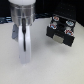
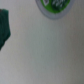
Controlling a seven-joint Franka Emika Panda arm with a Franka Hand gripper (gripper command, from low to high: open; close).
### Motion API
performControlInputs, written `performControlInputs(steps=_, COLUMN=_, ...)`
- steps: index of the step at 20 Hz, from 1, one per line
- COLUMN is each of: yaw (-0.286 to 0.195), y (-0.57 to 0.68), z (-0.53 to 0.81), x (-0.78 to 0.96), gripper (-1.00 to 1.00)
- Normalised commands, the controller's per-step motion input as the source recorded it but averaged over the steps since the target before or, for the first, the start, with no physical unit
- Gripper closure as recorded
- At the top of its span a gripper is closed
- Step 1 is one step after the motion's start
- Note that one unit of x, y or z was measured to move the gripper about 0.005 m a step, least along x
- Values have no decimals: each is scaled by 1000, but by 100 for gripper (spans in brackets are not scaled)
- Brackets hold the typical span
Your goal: Open the kcup holder, insert the kcup into the holder, and close the kcup holder
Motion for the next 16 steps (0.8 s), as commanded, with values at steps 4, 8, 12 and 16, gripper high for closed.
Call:
performControlInputs(steps=4, yaw=-215, y=-104, z=-285, x=147, gripper=-100)
performControlInputs(steps=8, yaw=-179, y=-9, z=-214, x=55, gripper=-100)
performControlInputs(steps=12, yaw=-156, y=-51, z=-186, x=-74, gripper=-100)
performControlInputs(steps=16, yaw=-146, y=-104, z=-129, x=-119, gripper=-100)
